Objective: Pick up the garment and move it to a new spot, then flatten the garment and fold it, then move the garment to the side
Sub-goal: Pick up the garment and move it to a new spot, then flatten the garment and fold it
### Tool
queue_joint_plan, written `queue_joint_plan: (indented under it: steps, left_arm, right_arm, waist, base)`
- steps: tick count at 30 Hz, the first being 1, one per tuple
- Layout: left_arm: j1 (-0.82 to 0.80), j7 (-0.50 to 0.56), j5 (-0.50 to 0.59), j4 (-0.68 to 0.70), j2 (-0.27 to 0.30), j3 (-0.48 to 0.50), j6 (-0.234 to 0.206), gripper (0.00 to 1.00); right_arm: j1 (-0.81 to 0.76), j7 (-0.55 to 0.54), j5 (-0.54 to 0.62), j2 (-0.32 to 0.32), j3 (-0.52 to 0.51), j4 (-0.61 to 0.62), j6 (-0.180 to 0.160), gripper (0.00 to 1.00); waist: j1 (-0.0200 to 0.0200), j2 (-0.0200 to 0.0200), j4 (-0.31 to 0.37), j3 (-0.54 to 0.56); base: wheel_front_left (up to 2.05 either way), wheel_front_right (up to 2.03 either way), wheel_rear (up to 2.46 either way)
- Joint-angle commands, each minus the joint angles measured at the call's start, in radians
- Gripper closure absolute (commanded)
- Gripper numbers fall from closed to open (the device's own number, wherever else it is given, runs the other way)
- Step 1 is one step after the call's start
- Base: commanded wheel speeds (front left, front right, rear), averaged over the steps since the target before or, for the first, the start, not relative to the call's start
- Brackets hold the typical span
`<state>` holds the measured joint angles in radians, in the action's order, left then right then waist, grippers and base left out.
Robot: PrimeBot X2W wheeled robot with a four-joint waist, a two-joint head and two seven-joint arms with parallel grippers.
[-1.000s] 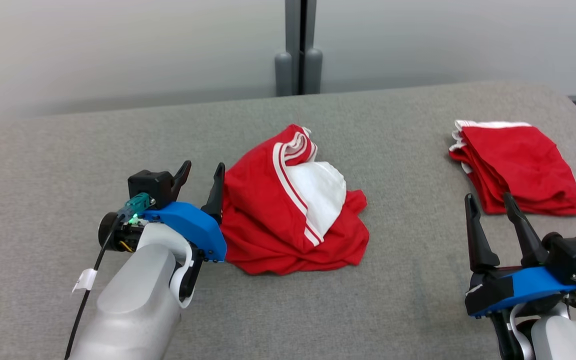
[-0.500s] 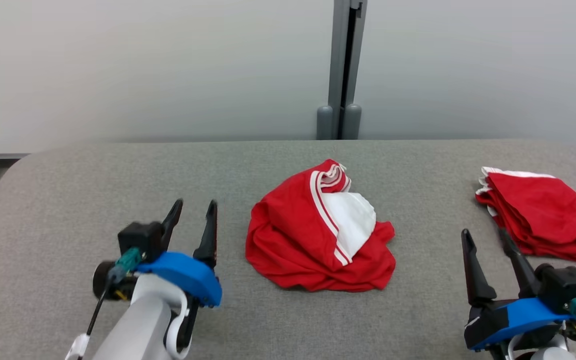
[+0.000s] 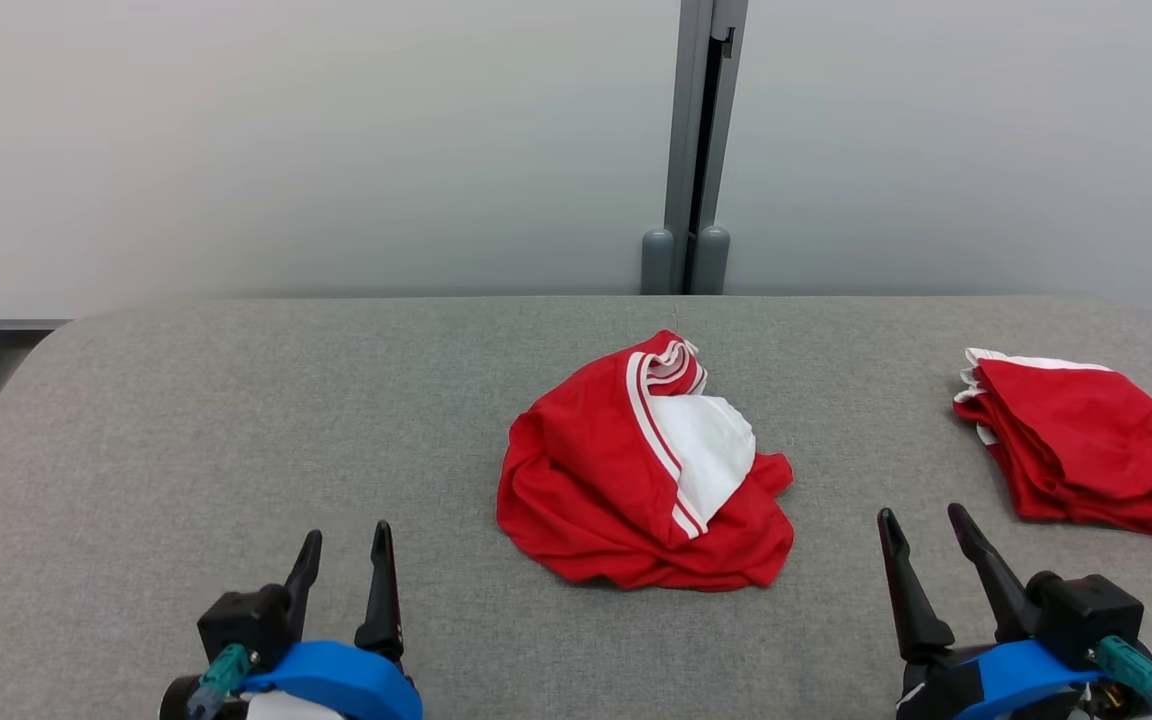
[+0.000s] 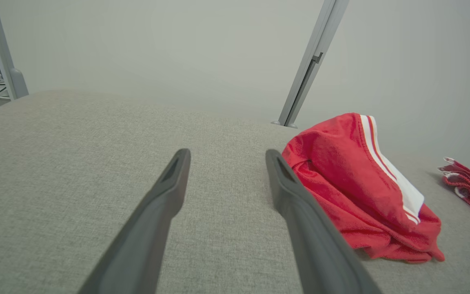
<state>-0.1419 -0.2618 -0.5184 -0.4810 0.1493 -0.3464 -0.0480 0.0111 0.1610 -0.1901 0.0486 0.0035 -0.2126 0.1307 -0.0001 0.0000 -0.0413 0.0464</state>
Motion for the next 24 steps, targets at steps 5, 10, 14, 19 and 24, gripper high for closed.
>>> queue_joint_plan:
  steps: [5,10,14,19,24]
  left_arm:
    - [0.043,-0.003,0.014,0.042,0.013,-0.005,-0.020,0.00]
    - [0.055,0.006,0.015,0.076,0.022,-0.006,-0.034,0.00]
    - [0.057,0.018,0.014,0.097,0.026,-0.008,-0.040,0.00]
    - [0.062,0.028,0.016,0.114,0.031,-0.013,-0.048,0.00]
    - [0.065,0.030,0.015,0.124,0.034,-0.018,-0.051,0.00]
  right_arm:
    - [-0.019,0.007,-0.004,0.004,0.019,-0.010,0.000,0.00]
    - [-0.010,0.008,0.001,0.004,0.015,-0.024,0.000,0.00]
    - [-0.002,0.006,0.008,0.004,0.010,-0.028,0.000,0.00]
    - [-0.001,0.007,0.012,0.004,0.009,-0.029,0.000,0.00]
    - [0.000,0.003,0.013,0.004,0.010,-0.029,0.000,0.00]
  waist:
    - [0.0001,0.0000,0.008,0.002]
    - [0.0001,0.0000,0.009,0.003]
    - [0.0001,0.0000,0.011,0.004]
    - [0.0001,0.0000,0.010,0.003]
    - [0.0001,0.0000,0.005,0.000]
  base:
    - [0.00,0.00,0.00]
    - [0.00,0.00,0.00]
    - [0.00,0.00,0.00]
    - [0.00,0.00,0.00]
    - [0.00,0.00,0.00]
